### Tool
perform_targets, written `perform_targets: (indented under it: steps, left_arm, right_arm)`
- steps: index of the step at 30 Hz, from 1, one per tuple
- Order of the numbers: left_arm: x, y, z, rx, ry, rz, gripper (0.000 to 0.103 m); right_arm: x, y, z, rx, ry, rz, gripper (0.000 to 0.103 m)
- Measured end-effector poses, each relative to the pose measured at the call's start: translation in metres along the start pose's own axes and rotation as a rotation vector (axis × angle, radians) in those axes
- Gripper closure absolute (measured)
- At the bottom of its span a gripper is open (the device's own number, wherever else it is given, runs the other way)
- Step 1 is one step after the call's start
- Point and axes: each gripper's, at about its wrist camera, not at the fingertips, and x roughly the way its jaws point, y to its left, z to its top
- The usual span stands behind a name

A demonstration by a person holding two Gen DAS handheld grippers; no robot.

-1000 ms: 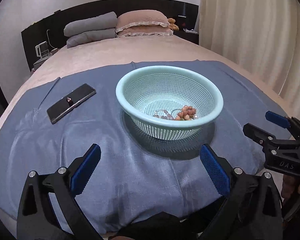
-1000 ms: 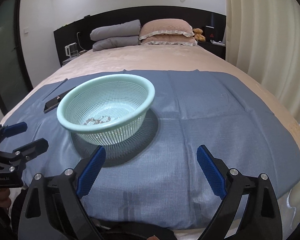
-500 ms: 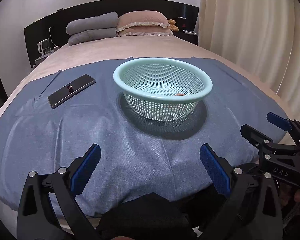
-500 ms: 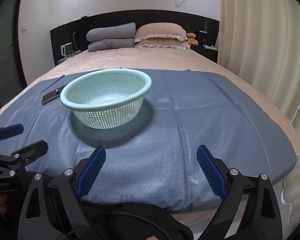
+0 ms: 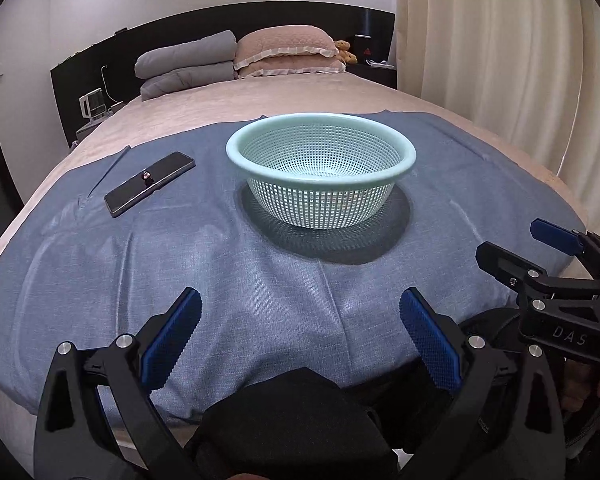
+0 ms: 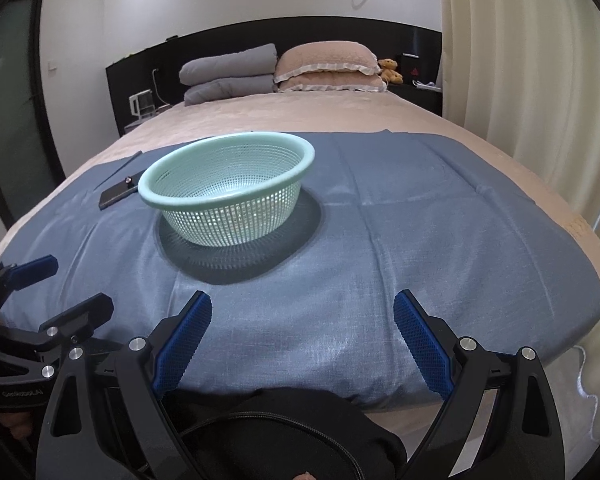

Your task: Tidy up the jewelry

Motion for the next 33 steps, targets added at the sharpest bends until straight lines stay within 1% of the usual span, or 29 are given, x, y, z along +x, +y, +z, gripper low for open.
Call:
perform_targets:
  steps: [5, 10, 15, 19, 23, 33]
  left_arm:
    - [-0.003, 0.005, -0.001, -0.022, -0.016, -0.005, 0.006]
    - [-0.003, 0.007, -0.004, -0.039, -0.013, -0.02, 0.006]
    - [-0.006, 0.014, -0.006, -0.065, -0.027, -0.055, 0.006]
    - [-0.007, 0.013, -0.007, -0.057, -0.031, -0.042, 0.006]
    - [-0.007, 0.008, -0.008, -0.04, -0.028, -0.012, 0.006]
    - [-0.007, 0.001, -0.009, -0.008, -0.016, 0.011, 0.006]
  right_arm:
    - [-0.004, 0.005, -0.004, -0.016, -0.012, -0.014, 0.015]
    - [-0.004, 0.006, -0.004, -0.028, -0.012, -0.017, 0.015]
    - [-0.004, 0.008, -0.006, -0.039, -0.005, -0.017, 0.015]
    - [-0.006, 0.009, -0.008, -0.042, -0.008, -0.029, 0.015]
    - [-0.008, 0.013, -0.009, -0.057, -0.013, -0.044, 0.015]
    - [-0.007, 0.012, -0.008, -0.052, -0.005, -0.038, 0.015]
